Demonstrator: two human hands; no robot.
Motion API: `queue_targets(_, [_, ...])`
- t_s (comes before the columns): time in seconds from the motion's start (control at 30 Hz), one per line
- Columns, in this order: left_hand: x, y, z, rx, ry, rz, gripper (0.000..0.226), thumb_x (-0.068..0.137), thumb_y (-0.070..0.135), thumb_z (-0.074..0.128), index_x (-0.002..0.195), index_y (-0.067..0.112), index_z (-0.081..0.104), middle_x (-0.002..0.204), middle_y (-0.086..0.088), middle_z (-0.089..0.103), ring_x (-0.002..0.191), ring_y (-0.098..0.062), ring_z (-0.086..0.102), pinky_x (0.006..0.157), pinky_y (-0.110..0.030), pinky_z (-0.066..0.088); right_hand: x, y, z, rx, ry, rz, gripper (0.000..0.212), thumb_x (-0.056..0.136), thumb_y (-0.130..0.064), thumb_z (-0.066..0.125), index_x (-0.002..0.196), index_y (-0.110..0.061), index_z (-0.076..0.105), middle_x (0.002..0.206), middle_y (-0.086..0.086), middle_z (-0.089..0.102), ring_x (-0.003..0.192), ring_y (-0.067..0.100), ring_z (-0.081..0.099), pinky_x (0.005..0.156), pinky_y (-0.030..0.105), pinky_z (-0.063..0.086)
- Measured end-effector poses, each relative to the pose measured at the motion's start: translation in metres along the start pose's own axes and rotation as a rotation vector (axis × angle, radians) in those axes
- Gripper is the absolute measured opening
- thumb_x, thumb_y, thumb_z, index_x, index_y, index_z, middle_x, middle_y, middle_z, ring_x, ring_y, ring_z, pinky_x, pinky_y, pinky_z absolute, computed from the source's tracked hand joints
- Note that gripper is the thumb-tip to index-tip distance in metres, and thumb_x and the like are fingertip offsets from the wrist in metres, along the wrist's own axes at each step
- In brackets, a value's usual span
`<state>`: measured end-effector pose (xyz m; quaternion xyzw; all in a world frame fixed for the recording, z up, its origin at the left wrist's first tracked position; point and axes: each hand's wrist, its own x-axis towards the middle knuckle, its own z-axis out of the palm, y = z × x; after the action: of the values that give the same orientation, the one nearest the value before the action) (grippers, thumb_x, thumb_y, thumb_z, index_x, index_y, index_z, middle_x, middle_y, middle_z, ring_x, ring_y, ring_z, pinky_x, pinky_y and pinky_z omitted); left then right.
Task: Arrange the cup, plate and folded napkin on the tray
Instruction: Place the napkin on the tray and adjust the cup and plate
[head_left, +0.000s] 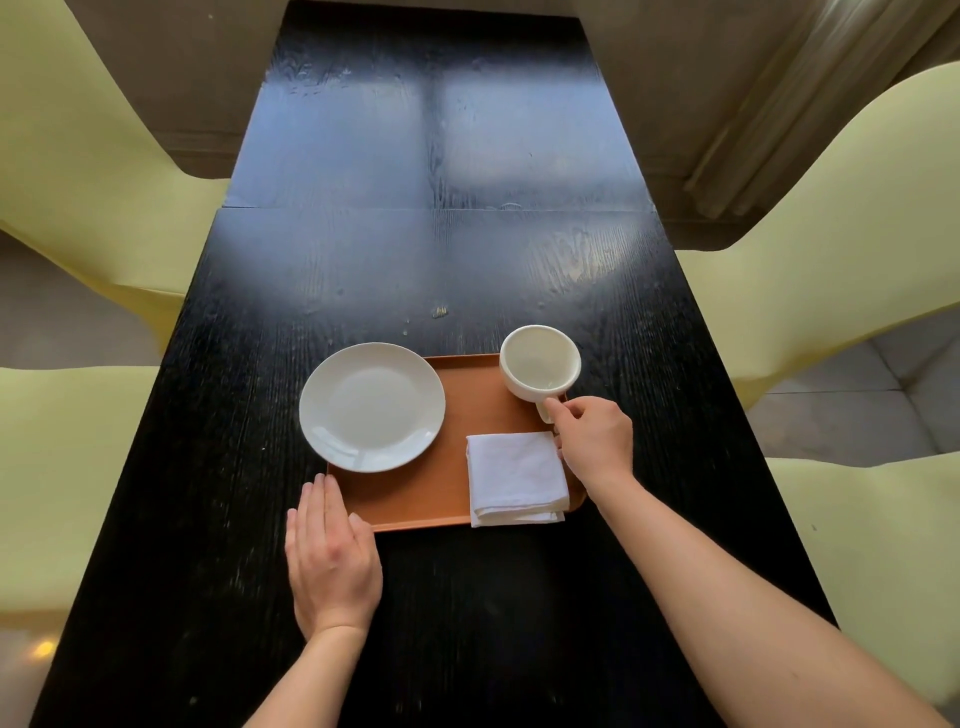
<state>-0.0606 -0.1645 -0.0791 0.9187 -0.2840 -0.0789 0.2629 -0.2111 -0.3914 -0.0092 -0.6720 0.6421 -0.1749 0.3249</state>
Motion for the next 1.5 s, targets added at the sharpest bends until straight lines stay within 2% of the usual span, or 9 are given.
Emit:
queue_targets(0.1, [0.000, 0.001, -0.001, 0.001, 0.000, -0.004, 0.048, 0.096, 0.000, 0.046, 0.143, -0.008, 0.042, 0.151, -0.024, 0.044, 0.144, -0.036, 0.036, 0.122, -0.052, 0.020, -0.012, 0.008, -0.013, -0.029, 0.058, -0.106, 0.024, 0.093, -0.038, 0.067, 0.094, -0.015, 0.070, 0.080, -0.002, 0.065, 0.076, 0.017, 0.062, 0.066, 0.032, 0.050])
queue_targets(0.17, [0.000, 0.002, -0.001, -0.002, 0.001, -0.010, 0.049, 0.094, -0.002, 0.049, 0.142, -0.008, 0.043, 0.150, -0.025, 0.045, 0.144, -0.036, 0.037, 0.122, -0.052, 0.021, -0.029, 0.020, -0.019, -0.150, 0.109, -0.371, 0.017, 0.088, -0.031, 0.074, 0.090, -0.014, 0.071, 0.085, 0.002, 0.065, 0.078, 0.018, 0.059, 0.068, 0.036, 0.053])
queue_targets(0.3, [0.000, 0.002, -0.001, -0.001, 0.001, -0.009, 0.049, 0.093, -0.003, 0.050, 0.142, -0.009, 0.043, 0.149, -0.025, 0.045, 0.143, -0.037, 0.037, 0.122, -0.053, 0.022, -0.060, 0.039, -0.014, -0.494, -0.107, -0.732, 0.039, 0.076, -0.040, 0.083, 0.106, -0.017, 0.073, 0.113, 0.006, 0.070, 0.107, 0.025, 0.062, 0.083, 0.039, 0.055])
queue_targets(0.6, [0.000, 0.002, -0.001, 0.007, -0.002, -0.014, 0.050, 0.094, -0.001, 0.050, 0.143, -0.007, 0.043, 0.151, -0.023, 0.044, 0.145, -0.035, 0.036, 0.123, -0.050, 0.020, -0.054, 0.041, -0.004, -0.677, -0.202, -0.760, 0.020, 0.088, -0.031, 0.073, 0.101, -0.017, 0.071, 0.120, 0.008, 0.067, 0.110, 0.026, 0.062, 0.087, 0.040, 0.058])
queue_targets(0.97, [0.000, 0.001, 0.000, 0.010, 0.014, 0.005, 0.056, 0.091, 0.015, 0.035, 0.142, -0.008, 0.043, 0.150, -0.024, 0.045, 0.143, -0.037, 0.038, 0.122, -0.052, 0.021, -0.054, 0.035, -0.001, -0.654, -0.189, -0.699, 0.038, 0.092, -0.050, 0.057, 0.120, -0.028, 0.069, 0.129, 0.010, 0.065, 0.119, 0.031, 0.058, 0.098, 0.049, 0.049])
queue_targets(1.2, [-0.001, 0.003, -0.002, 0.013, 0.007, -0.003, 0.057, 0.091, 0.015, 0.036, 0.142, -0.008, 0.043, 0.150, -0.025, 0.045, 0.143, -0.038, 0.038, 0.122, -0.053, 0.022, -0.060, 0.038, 0.013, -0.723, -0.395, -0.692, 0.055, 0.100, -0.063, 0.029, 0.148, -0.040, 0.042, 0.162, 0.004, 0.034, 0.149, 0.028, 0.027, 0.121, 0.044, 0.021])
queue_targets(1.33, [-0.001, 0.003, -0.003, 0.019, -0.005, 0.000, 0.056, 0.092, 0.014, 0.037, 0.143, -0.008, 0.042, 0.150, -0.025, 0.044, 0.143, -0.038, 0.037, 0.122, -0.052, 0.021, -0.060, 0.039, 0.012, -0.718, -0.449, -0.679, 0.062, 0.098, -0.065, 0.018, 0.153, -0.040, 0.032, 0.166, 0.003, 0.022, 0.153, 0.027, 0.014, 0.124, 0.041, 0.008])
queue_targets(1.4, [-0.001, 0.003, -0.003, 0.026, -0.006, 0.002, 0.051, 0.095, 0.009, 0.041, 0.143, -0.008, 0.042, 0.151, -0.025, 0.044, 0.144, -0.038, 0.037, 0.122, -0.052, 0.021, -0.064, 0.039, 0.007, -0.703, -0.436, -0.692, 0.064, 0.098, -0.064, 0.017, 0.153, -0.036, 0.034, 0.165, 0.006, 0.026, 0.153, 0.029, 0.017, 0.124, 0.043, 0.007])
queue_targets(1.5, [0.000, 0.001, -0.002, 0.026, -0.009, -0.002, 0.051, 0.094, 0.000, 0.051, 0.143, -0.008, 0.041, 0.151, -0.025, 0.044, 0.144, -0.038, 0.036, 0.122, -0.053, 0.021, -0.077, 0.044, 0.002, -0.699, -0.381, -0.735, 0.062, 0.100, -0.059, 0.024, 0.147, -0.026, 0.048, 0.157, 0.008, 0.043, 0.147, 0.033, 0.035, 0.121, 0.050, 0.021])
